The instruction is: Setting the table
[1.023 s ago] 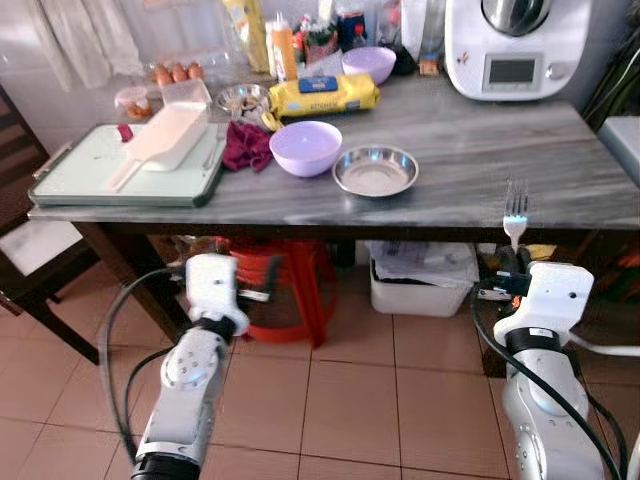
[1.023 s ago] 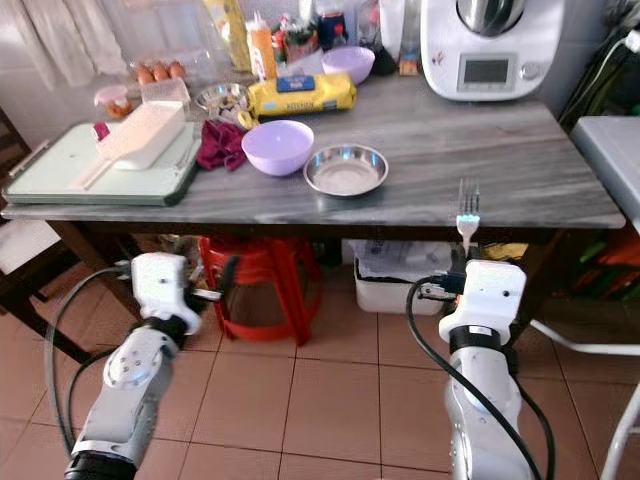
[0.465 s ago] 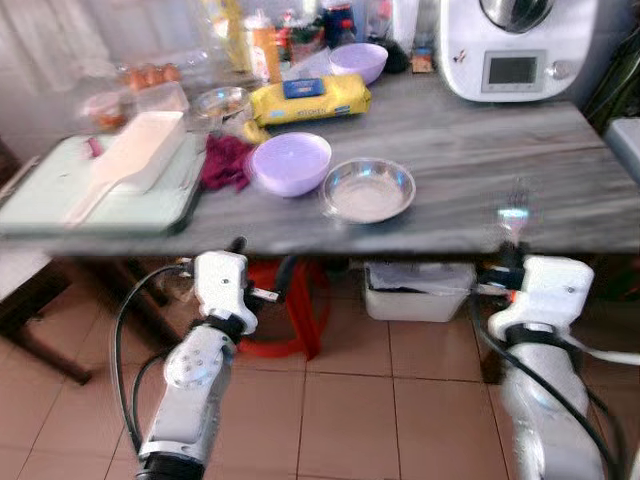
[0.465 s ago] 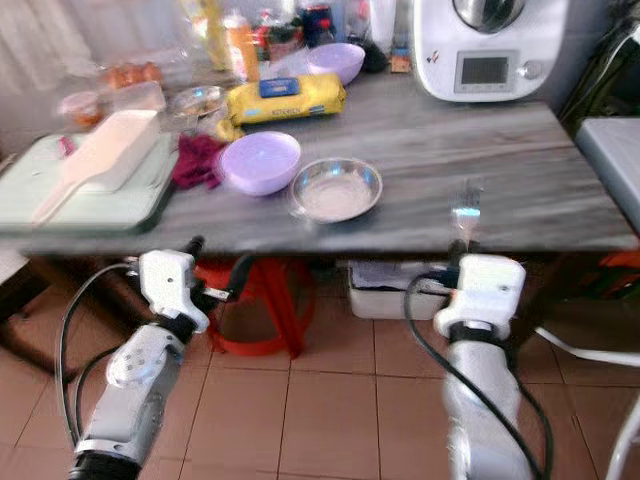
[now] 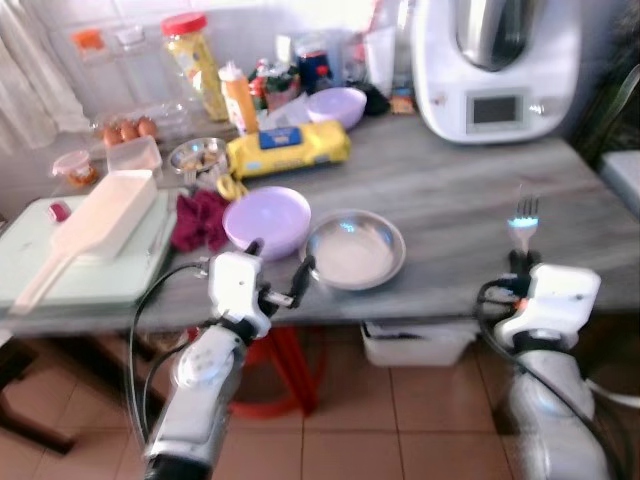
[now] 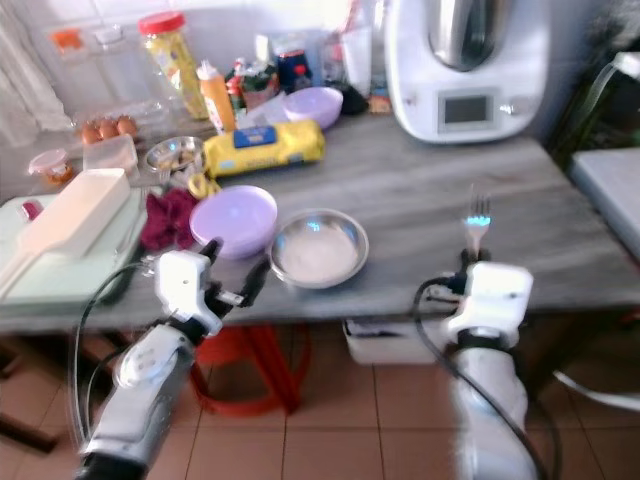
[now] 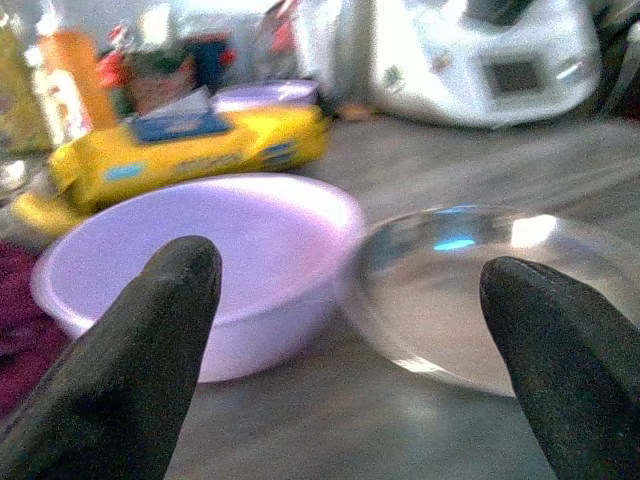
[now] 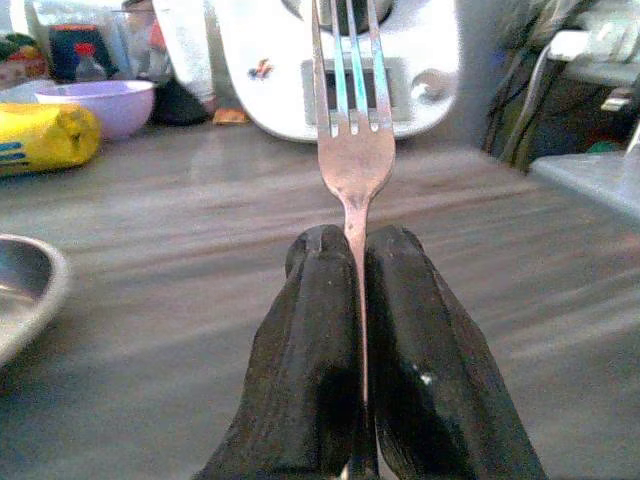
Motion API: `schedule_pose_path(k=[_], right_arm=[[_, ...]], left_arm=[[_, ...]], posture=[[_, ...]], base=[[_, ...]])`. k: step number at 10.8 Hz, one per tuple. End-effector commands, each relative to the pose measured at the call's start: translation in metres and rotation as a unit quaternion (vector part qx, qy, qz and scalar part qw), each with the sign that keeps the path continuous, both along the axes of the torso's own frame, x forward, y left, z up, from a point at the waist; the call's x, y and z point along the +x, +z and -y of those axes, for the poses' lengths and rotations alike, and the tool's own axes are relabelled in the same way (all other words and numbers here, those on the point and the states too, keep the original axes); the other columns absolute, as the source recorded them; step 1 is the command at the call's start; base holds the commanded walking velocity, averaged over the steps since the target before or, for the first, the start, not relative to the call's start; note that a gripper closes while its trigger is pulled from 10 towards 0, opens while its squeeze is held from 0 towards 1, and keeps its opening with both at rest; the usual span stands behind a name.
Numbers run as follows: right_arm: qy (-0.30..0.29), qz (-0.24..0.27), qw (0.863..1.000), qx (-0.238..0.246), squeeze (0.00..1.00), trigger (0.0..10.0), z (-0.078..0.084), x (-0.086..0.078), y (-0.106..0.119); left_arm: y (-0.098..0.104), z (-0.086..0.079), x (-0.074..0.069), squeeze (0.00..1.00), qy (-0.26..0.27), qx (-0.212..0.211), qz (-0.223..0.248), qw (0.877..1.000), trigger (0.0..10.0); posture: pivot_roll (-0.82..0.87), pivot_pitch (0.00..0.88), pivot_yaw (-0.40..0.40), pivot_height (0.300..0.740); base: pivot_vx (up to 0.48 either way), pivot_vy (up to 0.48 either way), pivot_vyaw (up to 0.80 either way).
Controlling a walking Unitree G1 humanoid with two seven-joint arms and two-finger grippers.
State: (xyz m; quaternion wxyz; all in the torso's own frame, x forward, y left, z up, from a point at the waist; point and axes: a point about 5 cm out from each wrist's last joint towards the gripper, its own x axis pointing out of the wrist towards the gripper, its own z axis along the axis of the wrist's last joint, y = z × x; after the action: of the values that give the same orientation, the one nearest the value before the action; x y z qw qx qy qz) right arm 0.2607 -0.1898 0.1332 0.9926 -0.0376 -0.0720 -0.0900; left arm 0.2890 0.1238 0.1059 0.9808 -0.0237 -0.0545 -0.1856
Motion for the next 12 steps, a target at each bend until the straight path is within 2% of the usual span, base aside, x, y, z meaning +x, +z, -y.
schedule_pose_path(k=[1,2,5,6,7,9,10,12], right_arm=[[-0.009,0.005,1.000,-0.005,0.00,10.0,0.005,-0.001,0.002],[-0.009,0.004,1.000,-0.005,0.00,10.0,0.005,-0.001,0.001],[-0.006,0.003,1.000,-0.004,0.00,10.0,0.002,-0.002,0.001],[-0.005,0.000,1.000,-0.003,0.00,10.0,0.002,-0.002,0.000],[-0.004,0.000,1.000,-0.003,0.00,10.0,0.002,-0.002,0.000],[-0.003,-0.004,1.000,0.009,0.00,10.0,0.001,0.001,-0.001],[-0.005,-0.011,1.000,0.026,0.00,10.0,0.002,0.004,-0.002],[-0.006,-0.041,0.997,0.062,0.00,10.0,0.002,0.009,-0.010]], left_arm=[[0.002,0.001,0.000,0.00,-0.001,0.004,0.006,1.000,10.0],[0.002,0.001,-0.001,0.00,-0.004,0.011,0.010,1.000,10.0],[0.000,-0.013,-0.009,0.00,-0.004,0.022,0.013,1.000,10.0],[-0.001,-0.025,-0.012,0.00,-0.008,0.032,0.012,0.999,10.0],[-0.001,-0.027,-0.013,0.00,-0.011,0.034,0.012,0.999,10.0],[-0.001,-0.028,-0.022,0.00,-0.066,0.034,0.008,0.997,10.0],[-0.005,-0.028,-0.032,0.00,-0.114,0.039,-0.004,0.993,10.0],[-0.008,-0.029,-0.036,0.00,-0.135,0.044,-0.012,0.990,10.0]], posture=[[-0.19,0.061,0.123,0.740],[-0.19,0.061,0.123,0.740],[-0.19,0.073,0.120,0.740],[-0.18,0.078,0.119,0.740],[-0.18,0.079,0.119,0.740],[-0.16,0.082,0.119,0.740],[-0.16,0.079,0.124,0.740],[-0.16,0.074,0.125,0.740]], base=[[0.000,0.000,0.00],[0.000,0.000,0.00],[0.000,0.000,0.00],[0.000,0.000,0.00],[0.000,0.000,0.00],[0.000,0.000,0.00],[0.000,0.000,0.00],[0.000,0.000,0.00]])
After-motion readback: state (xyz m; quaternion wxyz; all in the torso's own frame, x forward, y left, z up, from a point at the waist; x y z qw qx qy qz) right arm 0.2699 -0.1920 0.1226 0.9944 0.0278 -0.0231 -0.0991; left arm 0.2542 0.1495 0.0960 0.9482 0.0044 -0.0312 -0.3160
